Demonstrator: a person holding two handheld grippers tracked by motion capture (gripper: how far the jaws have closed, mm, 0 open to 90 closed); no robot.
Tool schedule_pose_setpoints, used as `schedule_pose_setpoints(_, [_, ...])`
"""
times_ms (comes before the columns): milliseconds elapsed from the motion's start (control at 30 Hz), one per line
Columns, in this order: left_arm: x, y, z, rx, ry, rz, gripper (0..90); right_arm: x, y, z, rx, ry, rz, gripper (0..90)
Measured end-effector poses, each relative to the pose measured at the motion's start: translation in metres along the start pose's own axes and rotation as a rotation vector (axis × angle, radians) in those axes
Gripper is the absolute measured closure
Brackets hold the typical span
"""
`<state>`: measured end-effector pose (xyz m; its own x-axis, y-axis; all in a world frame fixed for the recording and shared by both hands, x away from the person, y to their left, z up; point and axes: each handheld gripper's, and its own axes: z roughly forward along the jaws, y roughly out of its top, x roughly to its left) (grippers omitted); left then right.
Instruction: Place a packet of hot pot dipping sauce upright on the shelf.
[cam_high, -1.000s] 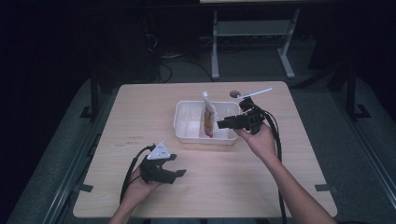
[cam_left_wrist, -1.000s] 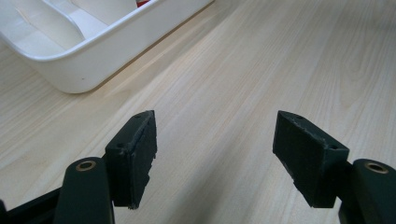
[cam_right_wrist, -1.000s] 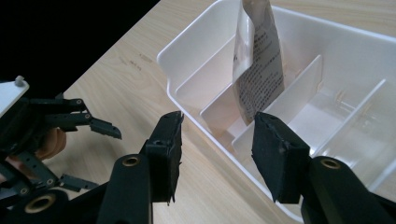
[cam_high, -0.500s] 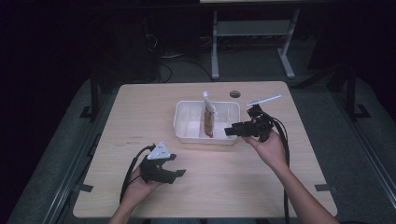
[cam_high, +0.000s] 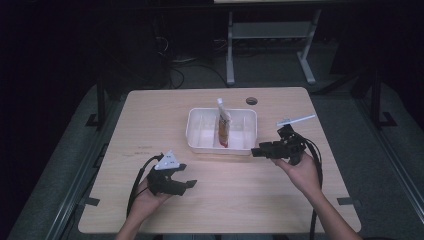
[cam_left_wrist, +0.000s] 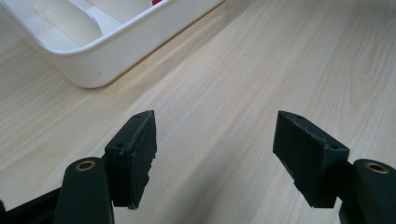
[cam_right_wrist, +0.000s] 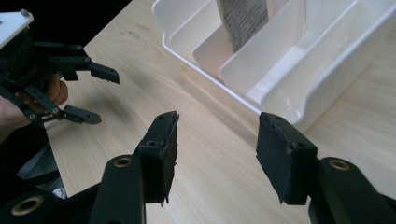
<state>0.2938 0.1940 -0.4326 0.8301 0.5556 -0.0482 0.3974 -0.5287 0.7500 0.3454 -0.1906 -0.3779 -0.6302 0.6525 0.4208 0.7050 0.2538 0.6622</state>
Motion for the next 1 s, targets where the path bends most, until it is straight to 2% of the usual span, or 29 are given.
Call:
schedule_pose_setpoints(467, [0.002, -0.001, -0.002, -0.004, 0.009, -0.003, 30.0, -0.008, -0.028, -0.011, 0.004, -0.001, 0.014, 45.8])
schedule_pose_setpoints(700, [0.002, -0.001, -0.003, -0.008, 0.012, -0.007, 30.0, -0.010, -0.056, -0.011, -0.002, -0.012, 0.016, 44.2])
schedule_pose_setpoints(800, [0.001, 0.000, -0.003, -0.008, 0.013, -0.001, 30.1, -0.010, -0.062, -0.011, -0.005, -0.003, 0.029, 43.5])
schedule_pose_setpoints(933, [0.001, 0.000, -0.002, -0.010, 0.011, 0.002, 30.1, -0.008, -0.074, -0.011, -0.010, -0.012, 0.016, 43.4])
schedule_pose_setpoints(1000, [0.001, 0.000, -0.002, -0.008, 0.012, -0.001, 30.1, -0.006, -0.084, -0.011, -0.024, -0.024, -0.018, 43.2])
